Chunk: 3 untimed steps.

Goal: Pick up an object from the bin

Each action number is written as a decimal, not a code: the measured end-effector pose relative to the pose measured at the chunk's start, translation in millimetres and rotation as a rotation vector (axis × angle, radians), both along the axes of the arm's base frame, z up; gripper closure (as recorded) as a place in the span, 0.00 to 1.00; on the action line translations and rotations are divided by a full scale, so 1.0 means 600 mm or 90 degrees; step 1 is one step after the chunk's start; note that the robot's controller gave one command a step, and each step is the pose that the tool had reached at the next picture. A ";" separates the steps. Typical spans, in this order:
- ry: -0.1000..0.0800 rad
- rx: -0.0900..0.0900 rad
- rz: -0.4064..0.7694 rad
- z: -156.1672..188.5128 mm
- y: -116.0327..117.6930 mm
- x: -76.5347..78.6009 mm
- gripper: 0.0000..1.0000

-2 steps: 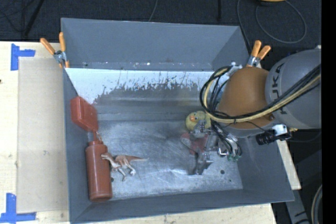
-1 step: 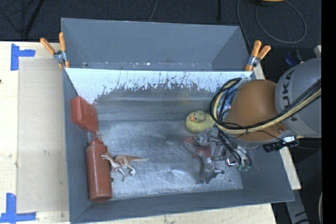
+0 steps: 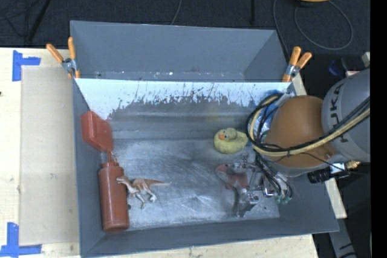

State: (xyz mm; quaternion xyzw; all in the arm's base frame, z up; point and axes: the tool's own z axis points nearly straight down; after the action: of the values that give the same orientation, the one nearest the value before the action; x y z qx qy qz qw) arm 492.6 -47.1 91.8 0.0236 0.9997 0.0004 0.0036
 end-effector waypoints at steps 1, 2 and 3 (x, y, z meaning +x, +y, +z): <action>0.007 0.000 -0.086 0.060 0.010 0.014 0.00; 0.001 0.000 -0.056 0.068 -0.018 0.041 0.00; 0.003 0.000 -0.028 -0.011 -0.030 0.066 0.00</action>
Offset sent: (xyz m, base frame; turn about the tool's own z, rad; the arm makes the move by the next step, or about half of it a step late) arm 0.0368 -0.0330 0.0080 -0.0098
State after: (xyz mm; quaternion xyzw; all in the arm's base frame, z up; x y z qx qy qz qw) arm 532.4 -64.9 85.4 0.0454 0.9990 -0.0001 0.0015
